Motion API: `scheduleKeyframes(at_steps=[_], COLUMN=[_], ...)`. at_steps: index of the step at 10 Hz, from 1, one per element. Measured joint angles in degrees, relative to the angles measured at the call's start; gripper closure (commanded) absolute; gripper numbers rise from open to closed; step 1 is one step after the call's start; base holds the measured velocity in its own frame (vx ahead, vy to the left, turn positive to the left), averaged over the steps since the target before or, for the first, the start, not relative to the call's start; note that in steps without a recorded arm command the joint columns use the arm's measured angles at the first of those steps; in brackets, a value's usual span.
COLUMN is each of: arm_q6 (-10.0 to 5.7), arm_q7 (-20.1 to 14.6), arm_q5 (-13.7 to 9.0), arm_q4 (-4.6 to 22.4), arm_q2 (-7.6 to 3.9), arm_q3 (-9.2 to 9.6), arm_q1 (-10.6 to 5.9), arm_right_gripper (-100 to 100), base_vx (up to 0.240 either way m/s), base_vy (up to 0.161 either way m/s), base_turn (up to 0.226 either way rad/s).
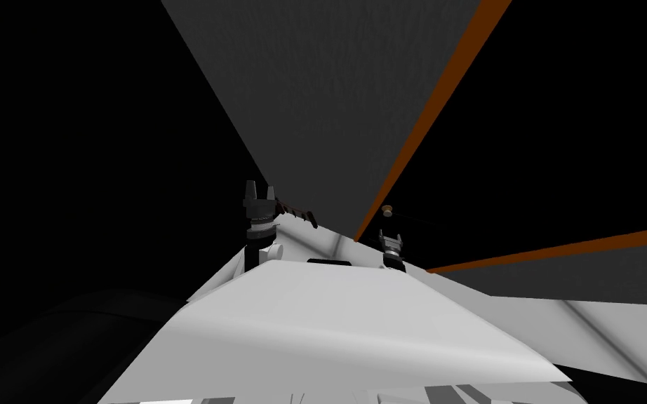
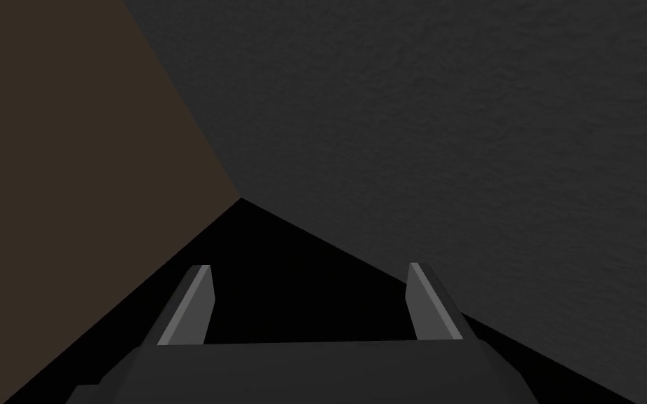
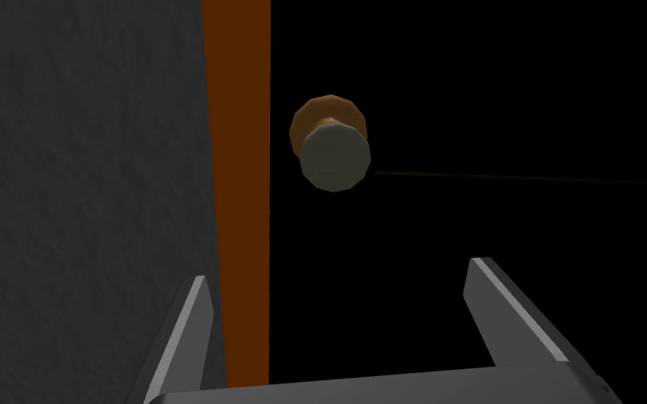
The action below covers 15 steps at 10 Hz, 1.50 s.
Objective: Pull the door open
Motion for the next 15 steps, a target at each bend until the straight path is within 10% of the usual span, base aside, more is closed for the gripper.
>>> scheduleKeyframes(at_steps=[15], arm_q6=[-2.00], arm_q7=[-6.33], arm_q5=[-2.99], arm_q4=[7.36], arm_q2=[-1.88], arm_q3=[-1.53], arm_q1=[-1.69], arm_right_gripper=[-100], base_vx=[0.129], base_vy=[-0.070], base_turn=[0.052])
